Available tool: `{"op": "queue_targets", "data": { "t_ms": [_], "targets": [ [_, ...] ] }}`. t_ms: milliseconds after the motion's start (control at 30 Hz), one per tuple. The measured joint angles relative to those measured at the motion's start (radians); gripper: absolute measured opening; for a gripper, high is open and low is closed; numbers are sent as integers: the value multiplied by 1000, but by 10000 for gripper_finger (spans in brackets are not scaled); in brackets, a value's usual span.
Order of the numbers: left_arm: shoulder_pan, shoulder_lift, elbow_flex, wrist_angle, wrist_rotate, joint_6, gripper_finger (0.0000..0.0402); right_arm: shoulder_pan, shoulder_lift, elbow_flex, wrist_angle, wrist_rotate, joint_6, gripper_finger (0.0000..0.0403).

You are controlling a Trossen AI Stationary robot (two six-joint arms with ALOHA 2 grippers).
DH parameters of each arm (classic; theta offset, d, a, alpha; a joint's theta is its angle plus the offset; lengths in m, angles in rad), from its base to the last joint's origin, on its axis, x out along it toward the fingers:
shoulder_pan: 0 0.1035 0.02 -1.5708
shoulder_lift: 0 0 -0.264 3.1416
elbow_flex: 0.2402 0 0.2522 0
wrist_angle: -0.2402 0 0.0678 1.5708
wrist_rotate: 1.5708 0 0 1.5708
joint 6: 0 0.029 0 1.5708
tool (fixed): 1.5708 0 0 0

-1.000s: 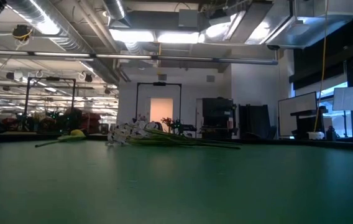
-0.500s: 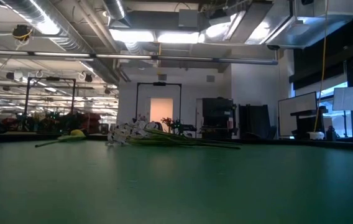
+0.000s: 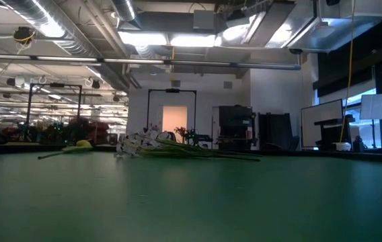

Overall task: Sort flowers into vase by color
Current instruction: Put the bottom yellow flower into the blue vase

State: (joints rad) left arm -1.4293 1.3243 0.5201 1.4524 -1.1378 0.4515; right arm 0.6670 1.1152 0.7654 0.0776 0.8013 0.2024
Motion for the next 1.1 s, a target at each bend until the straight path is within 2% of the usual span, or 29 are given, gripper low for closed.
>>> {"op": "queue_targets", "data": {
  "t_ms": [133,400,567,733,833,967,1100],
  "targets": [
    [-58,-16,0,0,-143,3,21,0,0,0,0,0,2,269],
    [-197,-91,0,0,-422,58,112,0,0,0,0,0,2,269],
    [-287,-170,14,-1,-436,112,143,0,0,0,1,0,2,269],
    [-409,-263,67,0,-434,236,148,0,0,0,2,0,2,269],
    [-429,-287,68,-4,-434,265,144,0,0,0,1,-9,2,269],
    [-398,-282,57,-32,-435,238,143,0,0,0,0,-26,2,269],
    [-397,-267,57,-105,-433,106,143,0,0,0,-1,-35,2,269]
  ]
}}
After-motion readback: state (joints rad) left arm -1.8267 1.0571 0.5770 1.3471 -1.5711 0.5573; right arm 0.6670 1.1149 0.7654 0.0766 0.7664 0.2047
